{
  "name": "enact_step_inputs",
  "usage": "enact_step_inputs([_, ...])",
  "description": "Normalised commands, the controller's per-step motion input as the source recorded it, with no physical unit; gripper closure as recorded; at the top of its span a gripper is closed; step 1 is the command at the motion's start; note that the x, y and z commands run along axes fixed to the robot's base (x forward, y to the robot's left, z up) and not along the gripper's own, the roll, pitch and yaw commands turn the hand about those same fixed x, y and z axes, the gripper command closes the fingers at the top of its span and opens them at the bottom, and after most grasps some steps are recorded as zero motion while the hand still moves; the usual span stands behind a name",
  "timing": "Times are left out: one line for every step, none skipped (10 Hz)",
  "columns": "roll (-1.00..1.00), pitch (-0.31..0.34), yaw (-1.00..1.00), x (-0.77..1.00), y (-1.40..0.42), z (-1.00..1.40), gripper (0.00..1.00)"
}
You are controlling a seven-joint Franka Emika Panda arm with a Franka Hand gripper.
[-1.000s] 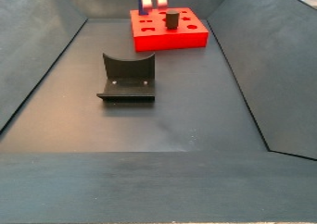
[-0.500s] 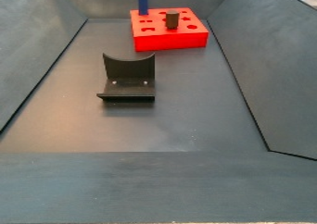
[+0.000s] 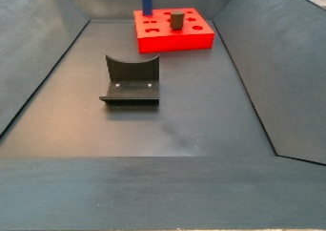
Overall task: Pick up the double-square object. Move up. Place the double-square object on the fixture. Regrasp the double-square object. Move to above the board. Insert the double-square object.
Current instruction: Move to above the board.
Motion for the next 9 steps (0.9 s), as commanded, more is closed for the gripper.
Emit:
enact_step_inputs([-1.0, -0.103, -0.11, -0.33, -1.0, 0.01, 1.0])
enact_step_inputs([-1.0, -0.099, -0.12, -0.35, -1.0, 0.02, 1.0])
enact_step_inputs([-1.0, -0.093, -0.13, -0.36, -0.94, 0.01, 1.0])
enact_step_inputs([-1.0, -0.09, -0.13, -0.27, -0.63, 0.01, 1.0])
enact_step_inputs([-1.0, -0.089, -0.13, -0.18, -0.35, 0.0, 1.0])
enact_step_inputs([-1.0, -0.088, -0.12, -0.12, -0.18, 0.0, 1.0])
enact_step_inputs([-0.79, -0.075, -0.09, -0.09, -0.07, 0.0, 1.0])
enact_step_inputs([-0.57, -0.064, -0.06, -0.07, -0.04, 0.0, 1.0])
enact_step_inputs([-0.34, -0.044, -0.03, -0.05, -0.02, 0.0, 1.0])
